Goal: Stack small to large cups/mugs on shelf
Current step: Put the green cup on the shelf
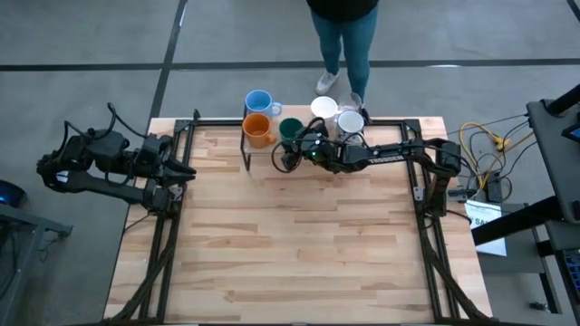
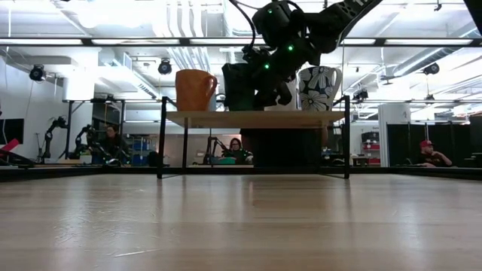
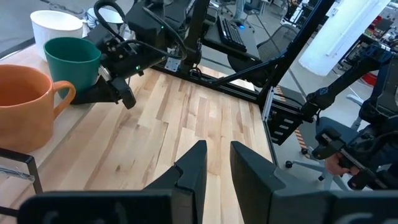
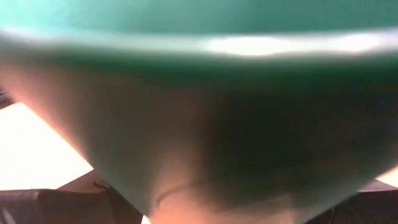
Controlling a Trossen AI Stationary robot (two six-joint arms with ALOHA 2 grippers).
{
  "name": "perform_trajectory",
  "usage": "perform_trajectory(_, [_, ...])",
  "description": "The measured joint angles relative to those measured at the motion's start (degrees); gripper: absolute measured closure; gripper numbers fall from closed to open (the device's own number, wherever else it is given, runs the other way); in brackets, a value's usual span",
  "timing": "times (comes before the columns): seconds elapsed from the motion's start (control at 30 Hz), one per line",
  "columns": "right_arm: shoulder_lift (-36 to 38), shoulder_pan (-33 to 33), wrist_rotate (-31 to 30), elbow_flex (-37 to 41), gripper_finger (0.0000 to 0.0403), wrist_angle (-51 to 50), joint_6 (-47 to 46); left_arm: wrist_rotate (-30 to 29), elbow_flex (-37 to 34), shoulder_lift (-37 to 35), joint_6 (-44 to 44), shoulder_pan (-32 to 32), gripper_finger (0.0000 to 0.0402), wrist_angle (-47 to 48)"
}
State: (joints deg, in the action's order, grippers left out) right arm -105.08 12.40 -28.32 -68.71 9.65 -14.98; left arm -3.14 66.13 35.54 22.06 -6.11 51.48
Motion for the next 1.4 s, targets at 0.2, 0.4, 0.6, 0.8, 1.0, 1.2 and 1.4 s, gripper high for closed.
perform_trajectory(0.2, [0.00,0.14,-0.02,-0.09,0.0117,0.06,0.10,0.00,0.00,-0.07,-0.23,0.01,0.0345,0.00])
perform_trajectory(0.4, [0.00,0.61,-0.07,-0.09,0.0117,0.09,0.14,0.00,0.00,-0.06,-0.31,0.00,0.0345,0.00])
perform_trajectory(0.6, [0.00,1.16,-0.09,-0.09,0.0117,0.13,0.14,-0.02,0.00,-0.08,-0.31,0.01,0.0345,0.00])
perform_trajectory(0.8, [0.00,1.16,-0.02,-0.09,0.0117,0.16,0.05,-0.02,0.00,-0.08,-0.31,0.02,0.0345,0.00])
perform_trajectory(1.0, [-0.01,1.36,0.04,-0.09,0.0115,0.20,0.04,-0.02,0.00,-0.06,-0.31,0.01,0.0345,0.00])
perform_trajectory(1.2, [0.00,1.62,0.11,-0.09,0.0113,0.22,0.04,-0.02,0.00,-0.08,-0.31,0.00,0.0345,0.00])
perform_trajectory(1.4, [-0.01,1.66,1.20,-0.09,0.0103,0.26,-0.09,-0.02,0.00,-0.08,-0.31,0.01,0.0345,0.01])
